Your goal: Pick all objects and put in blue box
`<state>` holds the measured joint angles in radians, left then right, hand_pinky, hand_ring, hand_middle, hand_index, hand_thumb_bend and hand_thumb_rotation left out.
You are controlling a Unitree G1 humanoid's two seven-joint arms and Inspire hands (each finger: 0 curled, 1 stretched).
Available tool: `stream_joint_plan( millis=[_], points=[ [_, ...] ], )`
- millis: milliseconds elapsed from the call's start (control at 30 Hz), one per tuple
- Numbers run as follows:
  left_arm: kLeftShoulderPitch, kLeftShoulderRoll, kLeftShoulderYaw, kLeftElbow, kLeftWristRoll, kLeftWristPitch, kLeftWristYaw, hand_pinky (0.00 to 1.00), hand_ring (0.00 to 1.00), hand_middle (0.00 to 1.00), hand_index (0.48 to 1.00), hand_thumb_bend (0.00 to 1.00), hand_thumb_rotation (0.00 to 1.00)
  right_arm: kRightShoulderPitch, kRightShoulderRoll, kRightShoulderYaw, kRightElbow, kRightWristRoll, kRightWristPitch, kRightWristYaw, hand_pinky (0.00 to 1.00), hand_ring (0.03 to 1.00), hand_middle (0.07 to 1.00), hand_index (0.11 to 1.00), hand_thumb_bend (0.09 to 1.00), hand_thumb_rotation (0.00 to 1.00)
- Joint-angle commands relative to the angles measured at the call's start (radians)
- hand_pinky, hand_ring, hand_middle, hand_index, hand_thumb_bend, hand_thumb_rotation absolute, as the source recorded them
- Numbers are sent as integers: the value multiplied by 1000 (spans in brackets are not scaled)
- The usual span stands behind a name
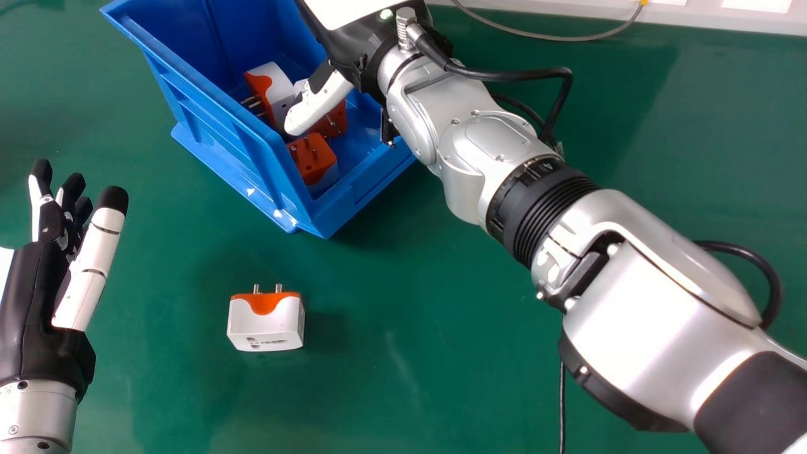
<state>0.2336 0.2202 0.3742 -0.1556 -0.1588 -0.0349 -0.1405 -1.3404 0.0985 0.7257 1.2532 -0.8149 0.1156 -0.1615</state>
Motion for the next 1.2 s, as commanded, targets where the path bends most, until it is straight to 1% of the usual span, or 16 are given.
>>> stream_joint_plan(
  millis=[0, 200, 333, 400, 500, 533, 600, 633, 733, 867, 1000, 1100, 1167],
  points=[
    [-2, 13, 6, 2, 2, -31, -5, 1000, 1000, 1000, 1000, 594, 741, -17, -1, 0, -25, -9, 0, -22, 1000, 1000, 1000, 1000, 1000, 654],
    [-5, 13, 6, 3, 2, -28, -7, 1000, 1000, 1000, 1000, 590, 744, -13, -6, -12, -34, -7, 1, -26, 1000, 1000, 1000, 1000, 1000, 654],
    [-5, 12, 4, 1, 2, -25, -7, 1000, 1000, 1000, 1000, 592, 745, 5, -19, -23, -59, -3, 0, -56, 1000, 1000, 1000, 1000, 1000, 646],
    [-3, 10, 3, 0, 2, -26, -6, 1000, 1000, 1000, 1000, 592, 745, 15, -25, -28, -71, -3, 0, -66, 1000, 1000, 1000, 1000, 1000, 614],
    [-5, 10, 4, 3, -3, -25, -9, 1000, 1000, 1000, 1000, 594, 745, 54, -50, -50, -134, 6, -9, -99, 1000, 1000, 1000, 1000, 1000, 578],
    [-6, 11, 4, 5, -4, -26, -11, 1000, 1000, 1000, 1000, 594, 745, 75, -61, -60, -167, 12, -13, -110, 1000, 1000, 1000, 1000, 1000, 578],
    [-6, 11, 4, 5, -5, -26, -12, 1000, 1000, 1000, 1000, 603, 747, 118, -84, -78, -234, 17, -22, -127, 1000, 1000, 1000, 1000, 1000, 516],
    [-5, 10, 3, 3, -5, -25, -12, 1000, 1000, 1000, 1000, 603, 747, 143, -96, -85, -273, 18, -27, -133, 1000, 1000, 1000, 1000, 1000, 516],
    [-5, 12, 4, 2, -7, -24, -15, 1000, 1000, 1000, 1000, 612, 750, 237, -141, -99, -414, 15, -39, -159, 1000, 1000, 1000, 1000, 974, 414],
    [-5, 13, 4, 1, -8, -25, -18, 1000, 1000, 1000, 1000, 616, 752, 363, -194, -116, -584, 2, -49, -185, 1000, 1000, 1000, 1000, 939, 319],
    [-6, 11, 4, 2, -10, -28, -19, 1000, 1000, 1000, 1000, 615, 753, 539, -263, -142, -833, -19, -31, -180, 1000, 1000, 1000, 1000, 917, 261],
    [-6, 11, 4, -1, -10, -26, -18, 1000, 1000, 1000, 1000, 615, 754, 642, -299, -164, -979, -39, -20, -156, 1000, 1000, 1000, 1000, 899, 234],
    [-4, 11, 5, -3, -9, -26, -17, 1000, 1000, 1000, 1000, 617, 754, 730, -330, -184, -1084, -40, -29, -148, 1000, 1000, 1000, 1000, 888, 233]
  ],
)
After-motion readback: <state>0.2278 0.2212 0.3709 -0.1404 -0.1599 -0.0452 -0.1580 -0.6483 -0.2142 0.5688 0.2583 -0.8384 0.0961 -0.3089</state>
